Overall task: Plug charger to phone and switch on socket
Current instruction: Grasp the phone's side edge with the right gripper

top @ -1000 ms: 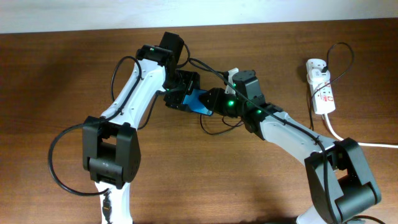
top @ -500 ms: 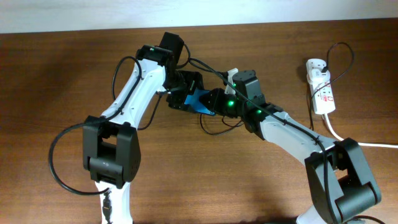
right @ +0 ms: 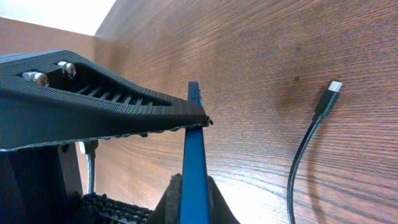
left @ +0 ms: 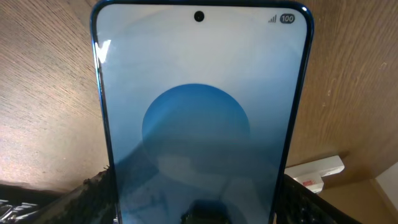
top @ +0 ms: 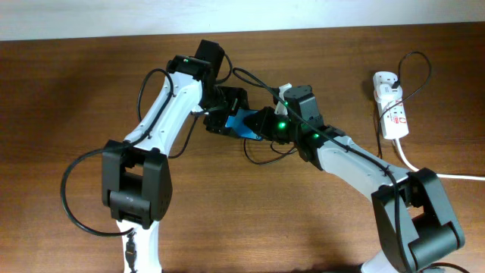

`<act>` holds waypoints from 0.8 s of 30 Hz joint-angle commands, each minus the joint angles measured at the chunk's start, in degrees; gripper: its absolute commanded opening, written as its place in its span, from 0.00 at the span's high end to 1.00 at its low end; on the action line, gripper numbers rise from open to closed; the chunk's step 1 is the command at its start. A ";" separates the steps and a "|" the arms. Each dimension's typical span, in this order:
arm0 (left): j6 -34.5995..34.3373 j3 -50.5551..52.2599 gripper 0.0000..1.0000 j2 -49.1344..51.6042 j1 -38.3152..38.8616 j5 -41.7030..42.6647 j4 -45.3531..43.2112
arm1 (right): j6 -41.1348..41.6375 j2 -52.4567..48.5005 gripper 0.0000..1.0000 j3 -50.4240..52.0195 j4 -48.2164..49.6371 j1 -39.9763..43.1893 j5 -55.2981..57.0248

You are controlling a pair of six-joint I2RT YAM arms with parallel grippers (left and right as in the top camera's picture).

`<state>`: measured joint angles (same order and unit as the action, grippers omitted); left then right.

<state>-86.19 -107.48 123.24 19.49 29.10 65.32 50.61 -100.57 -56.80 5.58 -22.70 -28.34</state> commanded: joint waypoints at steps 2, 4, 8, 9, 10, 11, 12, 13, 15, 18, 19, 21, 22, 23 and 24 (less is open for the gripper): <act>-0.55 -1.20 0.69 -0.22 -0.15 1.55 0.33 | -3.13 -0.31 0.96 -0.44 0.92 -0.11 -0.59; -0.55 -1.20 0.60 -0.22 -0.15 1.57 0.31 | -3.13 -0.31 0.96 -0.44 0.90 -0.11 -0.59; -0.55 -1.20 0.41 -0.22 -0.15 1.55 0.31 | -3.10 -0.31 0.96 -0.44 1.99 0.39 -1.49; -0.55 -1.20 0.37 -0.22 -0.13 1.55 0.31 | -2.97 -0.31 0.96 -0.44 2.16 0.83 -1.95; -0.55 -1.20 0.32 -0.22 -0.15 1.55 0.33 | -2.32 -0.31 0.96 -0.44 2.16 1.57 -2.60; -0.55 -1.20 0.28 -0.22 -0.15 1.53 0.31 | -2.05 -0.31 0.96 -0.44 2.14 2.49 -3.37; -0.52 -1.20 0.23 -0.22 -0.15 1.53 0.31 | -2.05 -0.31 0.96 -0.44 2.16 3.15 -3.96; -0.52 -1.20 0.18 -0.22 -0.15 1.51 0.31 | -2.05 -0.31 0.96 -0.44 2.16 3.82 -4.68; -0.52 -1.20 0.01 -0.22 -0.15 1.09 0.28 | -2.05 -0.31 0.96 -0.44 2.14 5.44 -6.16; -0.52 -1.20 0.00 -0.22 -0.15 1.09 0.26 | -2.05 -0.31 0.96 -0.44 2.14 6.36 -7.28; -0.52 -1.20 0.00 -0.22 -0.15 1.09 0.26 | -2.08 -0.31 0.96 -0.44 2.14 6.40 -7.39; -0.50 -1.20 0.01 -0.22 -0.15 1.05 0.07 | -2.08 -0.31 0.96 -0.44 2.14 6.80 -8.41; -0.50 -1.20 0.01 -0.22 -0.15 0.17 -0.24 | -2.08 -0.31 0.96 -0.44 2.14 7.28 -9.49; -0.50 -1.20 0.00 -0.22 -0.17 -0.94 -0.50 | -2.08 -0.28 0.96 -0.44 2.10 7.69 -10.38; 0.31 -1.20 0.01 -0.22 -0.22 -1.53 -0.72 | -2.10 -0.31 0.96 -0.44 2.10 8.13 -11.06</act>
<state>-86.61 -108.03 123.24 19.81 31.11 64.49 49.08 -100.86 -56.77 6.85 -16.69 -37.78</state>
